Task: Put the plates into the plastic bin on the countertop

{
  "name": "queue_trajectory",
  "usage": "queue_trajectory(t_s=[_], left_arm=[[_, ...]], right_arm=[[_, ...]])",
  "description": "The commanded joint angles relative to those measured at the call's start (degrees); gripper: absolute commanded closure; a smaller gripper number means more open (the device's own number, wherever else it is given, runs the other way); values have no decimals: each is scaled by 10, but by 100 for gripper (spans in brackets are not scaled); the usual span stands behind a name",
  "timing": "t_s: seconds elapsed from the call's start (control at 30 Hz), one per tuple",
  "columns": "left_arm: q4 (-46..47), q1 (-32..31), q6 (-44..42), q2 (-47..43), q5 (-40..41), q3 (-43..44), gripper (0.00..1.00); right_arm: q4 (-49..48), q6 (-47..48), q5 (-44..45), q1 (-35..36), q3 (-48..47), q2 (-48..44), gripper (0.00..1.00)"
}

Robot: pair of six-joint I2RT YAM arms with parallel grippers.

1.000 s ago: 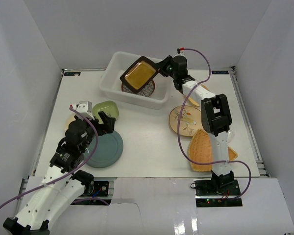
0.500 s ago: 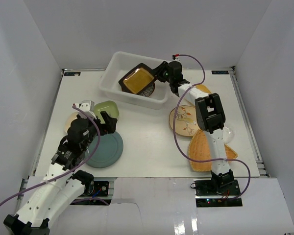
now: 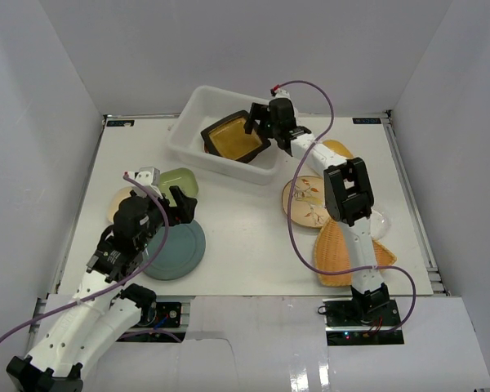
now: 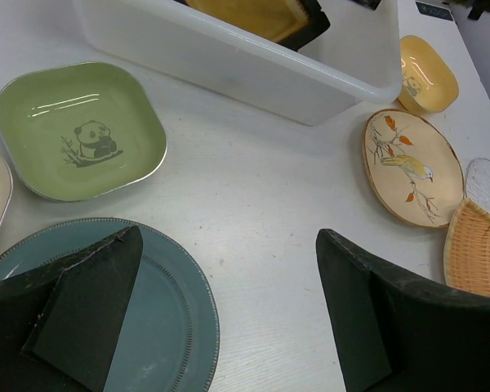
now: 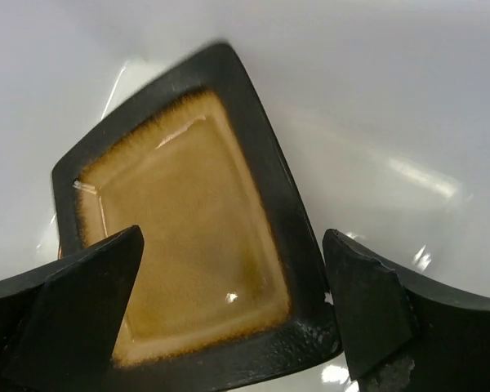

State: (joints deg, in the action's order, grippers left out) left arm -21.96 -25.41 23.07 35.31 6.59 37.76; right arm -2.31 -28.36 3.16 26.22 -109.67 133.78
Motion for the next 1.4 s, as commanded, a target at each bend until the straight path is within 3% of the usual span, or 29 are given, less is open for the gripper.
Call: queue_trajectory(t_s=[0.0, 0.2, 0.3, 0.33, 0.37, 0.43, 0.47, 0.5, 0.53, 0.57, 0.63, 0.83, 1.03, 1.23, 1.37], left_arm=[[6, 7, -6, -4, -9, -1, 2], [6, 14, -6, -4, -11, -1, 2], [6, 20, -6, -6, -6, -1, 2], [7, 25, -6, -7, -5, -1, 2], [6, 27, -7, -10, -4, 0, 2], [7, 40, -5, -18, -1, 0, 2], [9, 45, -4, -30, -1, -1, 2], [10, 49, -3, -37, -2, -1, 2], [12, 59, -1, -44, -1, -3, 2], [14, 62, -1, -50, -1, -4, 2], [14, 63, -2, -55, 1, -5, 2], [17, 64, -3, -54, -14, -5, 2], [18, 63, -2, -56, -21, -7, 2], [21, 63, -2, -60, -25, -8, 2], [22, 62, -3, -64, -31, -8, 2]], right_arm=[[57, 160, 69, 19, -103, -3, 2], [59, 240, 96, 38, -122, -13, 9], [50, 205, 49, 44, -71, -71, 5], [30, 188, 10, 48, -42, -129, 1], [5, 149, -9, 53, -5, -165, 4], [-51, 102, -77, 80, 164, -282, 12], [-126, 46, -94, 93, 231, -321, 21], [-167, 19, -106, 125, 299, -354, 23], [-202, -1, -113, 145, 417, -404, 25], [-225, -17, -112, 164, 461, -420, 32], [-250, -59, -122, 217, 547, -432, 34], [-382, -191, -228, 269, 652, -343, 34], [-416, -244, -250, 318, 622, -223, 26], [-499, -360, -216, 349, 567, -114, 36], [-509, -387, -189, 350, 553, -95, 50]])
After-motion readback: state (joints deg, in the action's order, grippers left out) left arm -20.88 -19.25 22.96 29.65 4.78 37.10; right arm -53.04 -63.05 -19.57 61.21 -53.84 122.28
